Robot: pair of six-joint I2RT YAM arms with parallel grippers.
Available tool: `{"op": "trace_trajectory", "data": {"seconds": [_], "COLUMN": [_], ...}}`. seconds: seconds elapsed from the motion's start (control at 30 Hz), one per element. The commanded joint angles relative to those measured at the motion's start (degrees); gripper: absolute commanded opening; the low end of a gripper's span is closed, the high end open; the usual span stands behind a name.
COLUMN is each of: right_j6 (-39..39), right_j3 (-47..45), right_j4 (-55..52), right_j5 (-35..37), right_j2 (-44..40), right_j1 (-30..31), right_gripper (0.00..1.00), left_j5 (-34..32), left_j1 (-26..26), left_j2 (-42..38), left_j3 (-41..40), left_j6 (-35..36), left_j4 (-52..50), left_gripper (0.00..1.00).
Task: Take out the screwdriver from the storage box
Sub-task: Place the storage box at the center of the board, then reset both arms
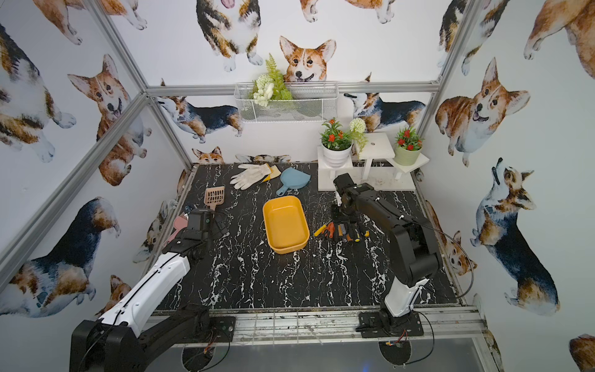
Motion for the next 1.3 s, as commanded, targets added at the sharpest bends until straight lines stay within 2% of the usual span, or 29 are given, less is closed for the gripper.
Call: {"op": "trace_trajectory", "data": {"seconds": [0.0, 0.13, 0.3, 0.33, 0.37, 0.4, 0.5, 0.67, 0.8, 0.93, 1.0, 1.07, 1.1, 1.17, 1.27], "right_j6": [-1.98, -3.61, -5.26, -5.50, -5.73, -5.92, -6.04, -6.83, -8.48, -9.87, -10.19, -10.72, -11.04, -11.72, -12.93], "right_j3": [-1.58, -2.14, -2.01, -2.25, -2.64, -3.09, -3.58, -4.96, -7.77, -9.37, -9.55, -10.05, -10.54, -11.37, -12.31], "right_j4": [4.03, 4.83, 3.48, 3.57, 3.83, 4.16, 4.13, 4.70, 6.96, 8.62, 8.76, 8.92, 9.30, 9.81, 10.25], "right_j5": [2.48, 4.84, 6.92, 7.34, 7.53, 7.71, 9.04, 13.87, 18.80, 22.83, 25.82, 28.68, 29.78, 30.27, 30.05], "right_j2": [-4.48, -9.16, -12.55, -13.21, -13.82, -14.36, -15.10, -16.40, -18.66, -20.71, -21.35, -22.18, -22.55, -23.34, -24.18], "right_j1": [0.08, -0.23, -0.56, -0.58, -0.66, -0.70, -1.02, -1.08, -1.27, -1.72, -1.93, -2.28, -2.53, -3.35, -4.61], "right_gripper": [0.52, 0.55, 0.62, 0.66, 0.85, 1.00, 1.00, 1.00, 1.00, 1.00, 1.00, 1.00, 1.00, 1.00, 1.00], "left_j5": [-1.68, -7.20, -12.03, -12.77, -13.56, -14.62, -16.36, -12.35, -9.27, -7.60, -7.36, -6.61, -6.30, -3.47, -0.44], "left_j1": [0.86, 1.25, 1.28, 1.26, 1.33, 1.32, 1.56, 3.63, 5.05, 5.38, 5.50, 5.55, 5.55, 6.50, 6.76], "left_j2": [-0.07, -0.20, -0.75, -0.53, -0.27, 0.21, 1.87, 7.28, 14.85, 22.66, 24.16, 25.11, 25.85, 27.92, 28.27], "left_j3": [-0.64, -2.42, -5.45, -5.90, -6.11, -6.47, -9.21, -12.57, -12.20, -9.82, -7.49, -7.36, -8.75, -10.40, -10.13], "left_j6": [2.00, 2.69, 8.82, 10.60, 11.89, 13.34, 16.93, 17.67, 18.08, 20.46, 20.15, 21.50, 22.34, 22.88, 23.39], "left_j4": [3.09, 7.41, 16.36, 18.06, 18.99, 20.53, 28.26, 42.12, 50.07, 53.52, 50.47, 52.69, 56.85, 62.46, 61.79], "left_gripper": [1.00, 1.00, 1.00, 1.00, 1.00, 1.00, 1.00, 1.00, 1.00, 1.00, 1.00, 1.00, 1.00, 1.00, 1.00]}}
